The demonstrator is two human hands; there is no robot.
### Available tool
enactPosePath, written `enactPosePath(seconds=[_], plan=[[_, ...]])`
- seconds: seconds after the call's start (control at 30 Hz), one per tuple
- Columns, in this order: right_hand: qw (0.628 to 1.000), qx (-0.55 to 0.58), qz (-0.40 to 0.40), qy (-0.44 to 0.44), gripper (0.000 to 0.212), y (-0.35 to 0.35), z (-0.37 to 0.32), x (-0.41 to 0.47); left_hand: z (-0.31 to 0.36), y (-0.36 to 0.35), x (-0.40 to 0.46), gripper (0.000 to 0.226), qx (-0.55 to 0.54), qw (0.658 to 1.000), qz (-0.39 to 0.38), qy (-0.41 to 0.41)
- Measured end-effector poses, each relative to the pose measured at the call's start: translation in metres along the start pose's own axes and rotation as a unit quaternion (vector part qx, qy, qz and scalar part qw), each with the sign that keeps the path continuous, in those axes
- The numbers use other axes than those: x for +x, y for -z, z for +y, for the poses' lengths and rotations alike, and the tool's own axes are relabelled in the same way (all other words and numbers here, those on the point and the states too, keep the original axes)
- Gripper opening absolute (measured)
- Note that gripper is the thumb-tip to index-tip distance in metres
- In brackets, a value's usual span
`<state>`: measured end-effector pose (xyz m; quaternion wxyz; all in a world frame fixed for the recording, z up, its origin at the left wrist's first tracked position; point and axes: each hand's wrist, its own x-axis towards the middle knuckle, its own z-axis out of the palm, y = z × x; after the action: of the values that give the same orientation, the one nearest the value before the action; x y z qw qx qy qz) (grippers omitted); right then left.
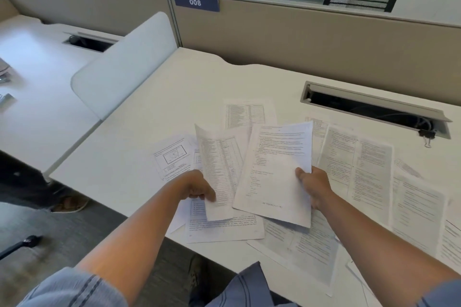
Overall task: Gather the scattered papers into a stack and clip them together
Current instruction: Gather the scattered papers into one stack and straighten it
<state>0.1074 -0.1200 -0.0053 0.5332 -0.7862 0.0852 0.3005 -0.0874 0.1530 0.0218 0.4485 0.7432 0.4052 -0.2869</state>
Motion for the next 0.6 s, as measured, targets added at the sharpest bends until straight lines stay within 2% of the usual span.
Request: enactPosePath(seconds=[0.07,0.17,0.23,0.37,0.47,0.53,0.6], plan=[[0.999,-0.018,-0.012,0.025,0.035,-0.007,-0.007,-0.004,0.000,0.003,-0.005,0.053,0.037,0.998,-0.045,0.003],[0.998,-0.021,-0.042,0.041,0.034,-0.017,-0.016,-0.009,0.002,0.008,-0.014,0.025,0.077,0.994,-0.077,0.015],[0.998,-0.004,-0.058,0.040,0.034,-0.021,-0.019,-0.012,0.000,0.010,-0.017,0.022,0.096,0.992,-0.082,0.027],[0.997,0.026,-0.072,0.023,0.029,-0.024,-0.021,-0.012,-0.011,0.015,-0.013,0.052,0.141,0.983,-0.101,0.060],[0.996,0.004,-0.086,0.004,0.036,-0.026,-0.013,-0.007,-0.014,0.015,-0.016,0.074,0.154,0.981,-0.102,0.054],[0.996,-0.032,-0.089,-0.002,0.038,-0.029,-0.006,-0.005,-0.014,0.013,-0.015,0.076,0.119,0.989,-0.080,0.039],[0.995,-0.053,-0.086,0.001,0.037,-0.030,0.002,-0.004,-0.013,0.011,-0.010,0.074,0.079,0.997,-0.007,0.019]])
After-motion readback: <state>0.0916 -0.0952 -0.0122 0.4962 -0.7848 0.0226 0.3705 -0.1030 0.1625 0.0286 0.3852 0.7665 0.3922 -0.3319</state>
